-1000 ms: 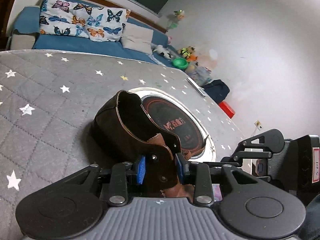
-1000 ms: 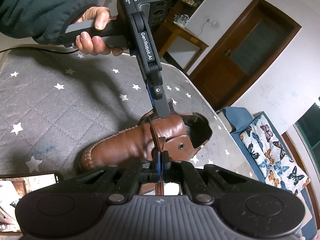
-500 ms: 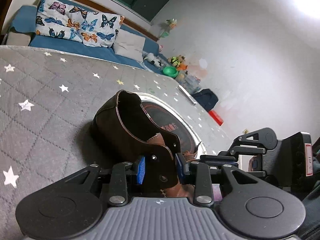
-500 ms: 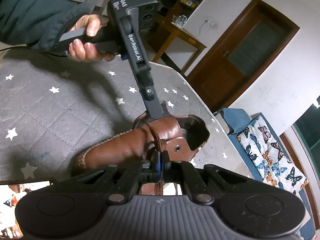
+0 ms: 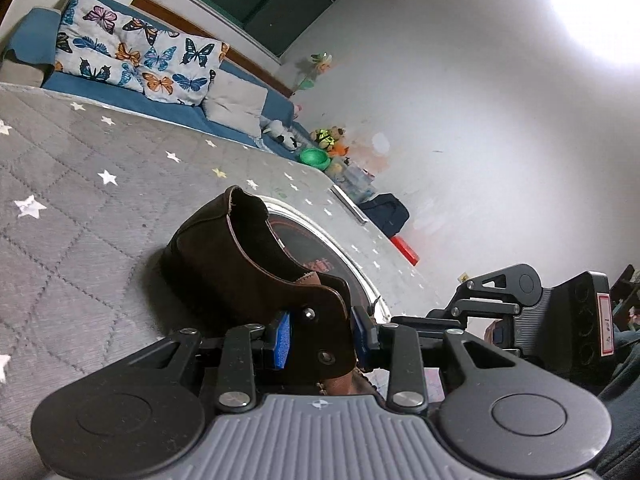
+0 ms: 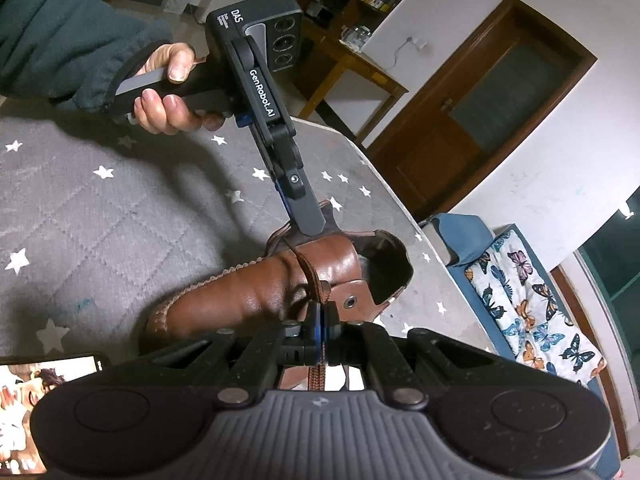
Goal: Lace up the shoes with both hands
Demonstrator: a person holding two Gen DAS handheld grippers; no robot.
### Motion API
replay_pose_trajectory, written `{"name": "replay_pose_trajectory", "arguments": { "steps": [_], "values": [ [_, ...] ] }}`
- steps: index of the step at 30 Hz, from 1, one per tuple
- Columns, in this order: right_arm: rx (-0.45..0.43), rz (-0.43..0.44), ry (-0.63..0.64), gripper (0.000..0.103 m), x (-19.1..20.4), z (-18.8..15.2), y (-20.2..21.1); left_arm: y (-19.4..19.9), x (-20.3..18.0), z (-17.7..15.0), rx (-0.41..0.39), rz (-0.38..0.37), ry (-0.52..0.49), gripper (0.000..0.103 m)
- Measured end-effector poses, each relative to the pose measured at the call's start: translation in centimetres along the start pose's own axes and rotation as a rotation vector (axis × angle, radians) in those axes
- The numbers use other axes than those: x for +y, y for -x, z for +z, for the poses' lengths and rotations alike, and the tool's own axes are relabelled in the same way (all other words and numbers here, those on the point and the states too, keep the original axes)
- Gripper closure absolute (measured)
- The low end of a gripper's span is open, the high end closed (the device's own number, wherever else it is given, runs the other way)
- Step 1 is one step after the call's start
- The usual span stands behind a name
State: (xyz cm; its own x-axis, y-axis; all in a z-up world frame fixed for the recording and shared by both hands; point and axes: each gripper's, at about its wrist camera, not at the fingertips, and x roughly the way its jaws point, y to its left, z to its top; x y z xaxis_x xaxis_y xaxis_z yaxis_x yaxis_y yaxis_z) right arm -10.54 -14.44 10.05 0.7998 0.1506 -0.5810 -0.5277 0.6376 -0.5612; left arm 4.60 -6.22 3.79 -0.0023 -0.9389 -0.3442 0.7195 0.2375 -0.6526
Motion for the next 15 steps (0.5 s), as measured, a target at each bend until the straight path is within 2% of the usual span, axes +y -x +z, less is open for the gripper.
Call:
{"name": "replay_pose_trajectory", "arguments": {
  "steps": [15],
  "values": [
    [0.019,0.022,0.060,0.102,0.90,0.67,-0.30,-0.20,0.77,-0.05,-0.015,-0.028,0.015,0.068]
  ]
}}
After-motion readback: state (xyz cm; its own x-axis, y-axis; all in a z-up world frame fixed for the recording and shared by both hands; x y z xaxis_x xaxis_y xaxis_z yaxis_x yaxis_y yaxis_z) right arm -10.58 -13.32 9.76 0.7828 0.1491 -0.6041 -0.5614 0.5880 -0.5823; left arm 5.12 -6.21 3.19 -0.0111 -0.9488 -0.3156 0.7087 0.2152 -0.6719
